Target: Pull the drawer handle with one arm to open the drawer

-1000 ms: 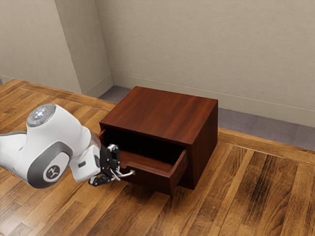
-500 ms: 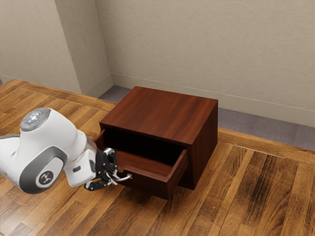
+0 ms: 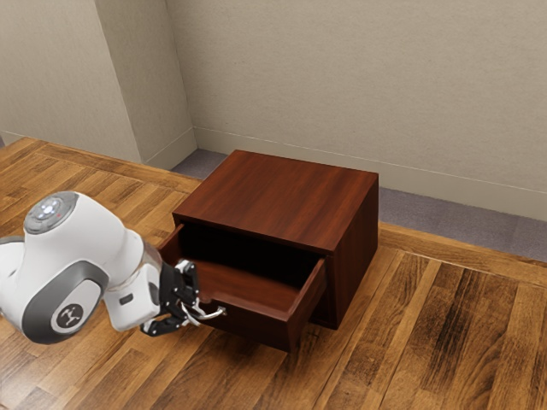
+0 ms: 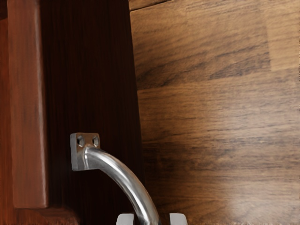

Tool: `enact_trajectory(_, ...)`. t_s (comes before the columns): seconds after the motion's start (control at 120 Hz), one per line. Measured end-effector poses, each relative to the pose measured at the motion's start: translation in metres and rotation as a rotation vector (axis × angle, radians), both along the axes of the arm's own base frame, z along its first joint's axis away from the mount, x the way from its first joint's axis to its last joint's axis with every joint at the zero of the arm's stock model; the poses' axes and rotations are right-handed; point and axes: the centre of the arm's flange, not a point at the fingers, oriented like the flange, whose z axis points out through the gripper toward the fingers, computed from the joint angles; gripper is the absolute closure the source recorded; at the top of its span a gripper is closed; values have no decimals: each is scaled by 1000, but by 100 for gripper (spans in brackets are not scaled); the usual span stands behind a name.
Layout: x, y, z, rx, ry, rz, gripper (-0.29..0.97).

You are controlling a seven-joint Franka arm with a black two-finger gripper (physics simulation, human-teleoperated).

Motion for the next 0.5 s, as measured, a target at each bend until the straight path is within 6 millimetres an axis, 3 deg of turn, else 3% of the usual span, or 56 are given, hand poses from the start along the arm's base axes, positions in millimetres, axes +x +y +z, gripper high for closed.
enact_trajectory(0.075, -5, 1, 14, -3, -26, 1, 73)
enact_trajectory(0.175, -28, 5, 77, -23, -145, 2, 68)
enact_trajectory(0.258, -33, 10, 129, -62, -184, 8, 50)
enact_trajectory(0.417, 3, 9, 254, -3, -91, -24, 24)
enact_trajectory(0.458, 10, 10, 268, 36, -47, -24, 20)
enact_trajectory(0.5, 21, 10, 266, 71, 19, -21, 16)
